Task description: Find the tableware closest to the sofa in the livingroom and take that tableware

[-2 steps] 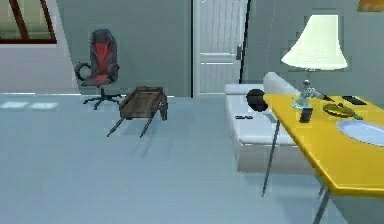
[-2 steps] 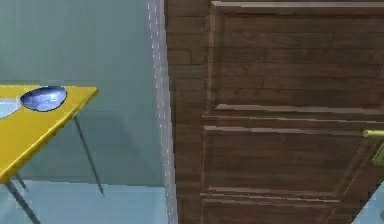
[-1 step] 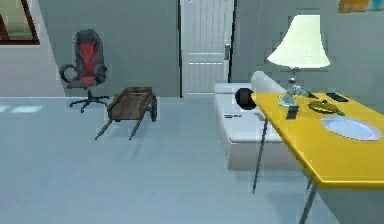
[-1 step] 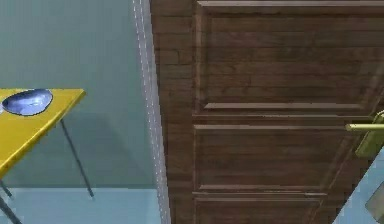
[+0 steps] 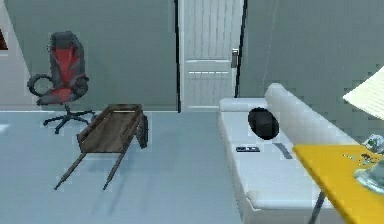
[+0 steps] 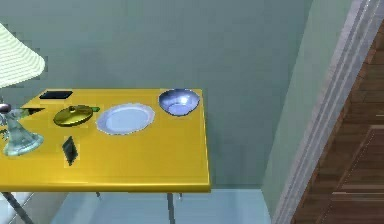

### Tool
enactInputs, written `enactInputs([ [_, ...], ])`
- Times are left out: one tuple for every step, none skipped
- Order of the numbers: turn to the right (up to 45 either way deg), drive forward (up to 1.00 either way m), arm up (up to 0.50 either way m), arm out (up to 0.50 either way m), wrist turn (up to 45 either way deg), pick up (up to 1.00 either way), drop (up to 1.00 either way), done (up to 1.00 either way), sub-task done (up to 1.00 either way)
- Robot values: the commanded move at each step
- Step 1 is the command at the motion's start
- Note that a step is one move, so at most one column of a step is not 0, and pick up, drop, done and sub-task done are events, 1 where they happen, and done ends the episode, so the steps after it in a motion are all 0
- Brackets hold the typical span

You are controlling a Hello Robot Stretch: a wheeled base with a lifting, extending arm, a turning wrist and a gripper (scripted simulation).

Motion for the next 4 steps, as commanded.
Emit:
enactInputs([
  [-15.0,0.0,0.0,0.0,0.0,0.0,0.0,0.0,0.0],
  [0.0,0.0,0.5,0.0,0.0,0.0,0.0,0.0,0.0],
  [0.0,0.0,0.38,0.0,0.0,0.0,0.0,0.0,0.0],
  [0.0,0.0,0.0,0.38,0.0,0.0,0.0,0.0,0.0],
])
